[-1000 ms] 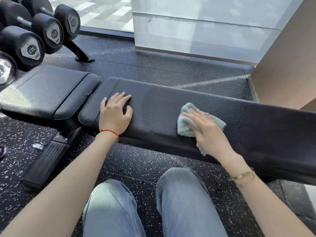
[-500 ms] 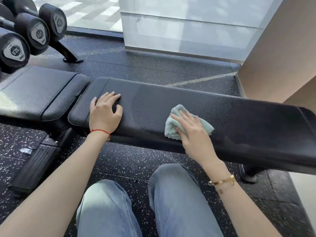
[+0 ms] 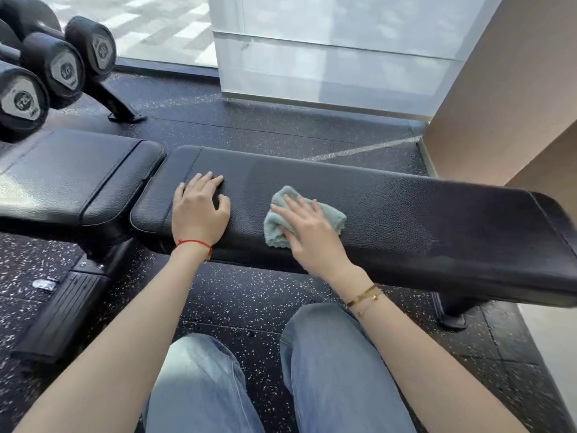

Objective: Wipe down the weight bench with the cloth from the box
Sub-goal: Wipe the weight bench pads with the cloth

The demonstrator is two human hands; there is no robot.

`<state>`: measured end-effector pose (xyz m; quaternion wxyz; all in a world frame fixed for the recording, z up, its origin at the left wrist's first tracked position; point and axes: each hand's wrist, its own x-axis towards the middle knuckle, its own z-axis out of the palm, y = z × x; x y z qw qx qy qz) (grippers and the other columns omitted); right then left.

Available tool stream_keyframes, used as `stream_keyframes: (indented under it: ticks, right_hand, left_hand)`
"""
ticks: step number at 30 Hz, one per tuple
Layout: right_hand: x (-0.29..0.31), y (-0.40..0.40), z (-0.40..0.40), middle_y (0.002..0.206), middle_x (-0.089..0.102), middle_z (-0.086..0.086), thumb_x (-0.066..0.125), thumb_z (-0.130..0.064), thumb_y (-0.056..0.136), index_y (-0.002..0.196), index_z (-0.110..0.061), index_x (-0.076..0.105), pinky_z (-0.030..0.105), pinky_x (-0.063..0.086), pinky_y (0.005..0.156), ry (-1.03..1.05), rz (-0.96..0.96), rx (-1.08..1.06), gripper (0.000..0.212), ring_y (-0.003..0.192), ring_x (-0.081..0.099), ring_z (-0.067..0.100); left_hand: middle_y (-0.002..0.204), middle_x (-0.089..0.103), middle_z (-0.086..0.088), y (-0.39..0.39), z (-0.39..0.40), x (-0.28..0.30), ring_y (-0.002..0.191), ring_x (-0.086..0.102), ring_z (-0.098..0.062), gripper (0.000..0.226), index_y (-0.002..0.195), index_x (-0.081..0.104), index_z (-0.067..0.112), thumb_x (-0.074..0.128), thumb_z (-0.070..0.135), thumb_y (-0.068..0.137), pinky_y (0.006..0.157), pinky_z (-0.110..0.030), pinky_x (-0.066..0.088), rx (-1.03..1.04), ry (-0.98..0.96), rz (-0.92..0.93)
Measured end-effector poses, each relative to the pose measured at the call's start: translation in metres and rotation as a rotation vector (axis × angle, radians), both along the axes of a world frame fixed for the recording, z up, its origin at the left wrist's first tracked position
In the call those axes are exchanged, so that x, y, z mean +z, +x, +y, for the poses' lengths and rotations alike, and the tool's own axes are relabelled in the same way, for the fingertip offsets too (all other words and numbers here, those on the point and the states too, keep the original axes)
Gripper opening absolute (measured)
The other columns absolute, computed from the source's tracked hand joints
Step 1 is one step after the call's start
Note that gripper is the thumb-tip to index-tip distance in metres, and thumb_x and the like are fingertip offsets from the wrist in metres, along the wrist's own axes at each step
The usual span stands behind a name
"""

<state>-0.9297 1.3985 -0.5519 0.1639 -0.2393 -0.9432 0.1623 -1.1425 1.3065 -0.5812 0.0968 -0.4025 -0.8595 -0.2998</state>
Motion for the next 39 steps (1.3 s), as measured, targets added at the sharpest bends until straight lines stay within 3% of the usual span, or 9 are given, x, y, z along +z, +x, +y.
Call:
stream_keyframes:
  ticks: [4, 9, 12, 15, 19, 23, 30, 35, 39]
  right_hand:
    - [0.003, -0.017, 0.025, 0.155, 0.03, -0.004, 0.043, -0.022, 0.099, 0.14, -0.032, 0.044, 0.034, 0.003, 0.121, -0.057, -0.019, 0.037, 0.042, 0.146, 0.019, 0.016]
    - [0.009, -0.088, 0.051, 0.156, 0.028, 0.002, 0.042, -0.022, 0.099, 0.141, -0.025, 0.043, 0.041, 0.005, 0.121, -0.029, -0.052, -0.111, 0.043, 0.147, 0.017, 0.021]
    - [0.007, -0.114, 0.041, 0.156, 0.028, 0.004, 0.043, -0.021, 0.099, 0.142, -0.023, 0.043, 0.042, 0.004, 0.121, -0.02, -0.046, -0.067, 0.043, 0.147, 0.016, 0.023]
    - [0.005, -0.106, 0.029, 0.155, 0.03, 0.003, 0.045, -0.021, 0.099, 0.141, -0.025, 0.044, 0.041, 0.006, 0.121, -0.016, -0.013, 0.03, 0.043, 0.146, 0.019, 0.024]
    - [0.003, -0.067, 0.005, 0.154, 0.032, -0.003, 0.047, -0.02, 0.098, 0.142, -0.03, 0.042, 0.031, 0.004, 0.12, -0.019, 0.01, 0.175, 0.045, 0.145, 0.02, 0.015]
    - [0.006, -0.056, 0.014, 0.153, 0.033, -0.007, 0.045, -0.025, 0.099, 0.141, -0.034, 0.042, 0.029, 0.006, 0.12, -0.072, 0.024, 0.195, 0.043, 0.145, 0.019, 0.01]
    - [0.005, -0.17, 0.061, 0.156, 0.028, 0.004, 0.042, -0.025, 0.1, 0.143, -0.024, 0.042, 0.042, 0.005, 0.12, -0.026, -0.062, 0.087, 0.043, 0.146, 0.017, 0.026]
    - [0.001, -0.18, 0.02, 0.154, 0.032, 0.002, 0.043, -0.027, 0.099, 0.141, -0.024, 0.044, 0.047, 0.008, 0.12, -0.008, -0.008, 0.392, 0.042, 0.146, 0.018, 0.024]
    - [0.003, -0.116, 0.0, 0.156, 0.027, -0.004, 0.034, -0.036, 0.099, 0.145, -0.029, 0.037, 0.033, 0.003, 0.12, 0.0, -0.027, 0.632, 0.047, 0.147, 0.013, 0.015]
  left_hand:
    - [0.144, 0.054, -0.006, -0.003, -0.002, 0.0, 0.139, 0.042, -0.02, 0.051, 0.131, 0.062, 0.017, 0.042, 0.032, 0.086, 0.12, -0.04, 0.019, -0.015, 0.015, -0.015]
    - [0.145, 0.053, -0.005, 0.001, -0.002, 0.003, 0.14, 0.041, -0.02, 0.054, 0.132, 0.061, 0.016, 0.038, 0.032, 0.086, 0.121, -0.04, 0.018, -0.004, -0.009, -0.023]
    - [0.143, 0.055, -0.005, 0.004, 0.0, 0.005, 0.138, 0.042, -0.02, 0.054, 0.13, 0.062, 0.015, 0.038, 0.032, 0.085, 0.12, -0.042, 0.02, 0.021, -0.004, -0.019]
    - [0.14, 0.057, -0.005, 0.005, 0.001, 0.003, 0.137, 0.044, -0.02, 0.052, 0.128, 0.064, 0.014, 0.039, 0.03, 0.085, 0.12, -0.041, 0.022, 0.029, 0.015, -0.012]
    - [0.14, 0.057, -0.006, 0.001, -0.001, 0.002, 0.137, 0.044, -0.02, 0.049, 0.128, 0.064, 0.013, 0.042, 0.029, 0.086, 0.12, -0.042, 0.022, 0.005, 0.025, -0.003]
    - [0.134, 0.062, -0.005, 0.0, -0.007, 0.008, 0.131, 0.051, -0.019, 0.047, 0.124, 0.065, 0.013, 0.042, 0.022, 0.085, 0.119, -0.041, 0.023, -0.029, 0.088, -0.024]
    - [0.136, 0.058, -0.007, -0.047, -0.046, 0.015, 0.131, 0.049, -0.024, 0.047, 0.128, 0.06, 0.012, 0.047, 0.014, 0.083, 0.118, -0.045, 0.025, 0.122, 0.084, 0.119]
    - [0.143, 0.052, -0.011, -0.069, -0.065, 0.006, 0.136, 0.043, -0.029, 0.048, 0.135, 0.055, 0.011, 0.045, 0.017, 0.089, 0.117, -0.049, 0.028, 0.136, 0.006, 0.093]
    - [0.147, 0.049, -0.006, -0.073, -0.062, 0.006, 0.14, 0.038, -0.024, 0.054, 0.14, 0.052, 0.015, 0.03, 0.03, 0.093, 0.121, -0.043, 0.02, 0.041, -0.066, 0.042]
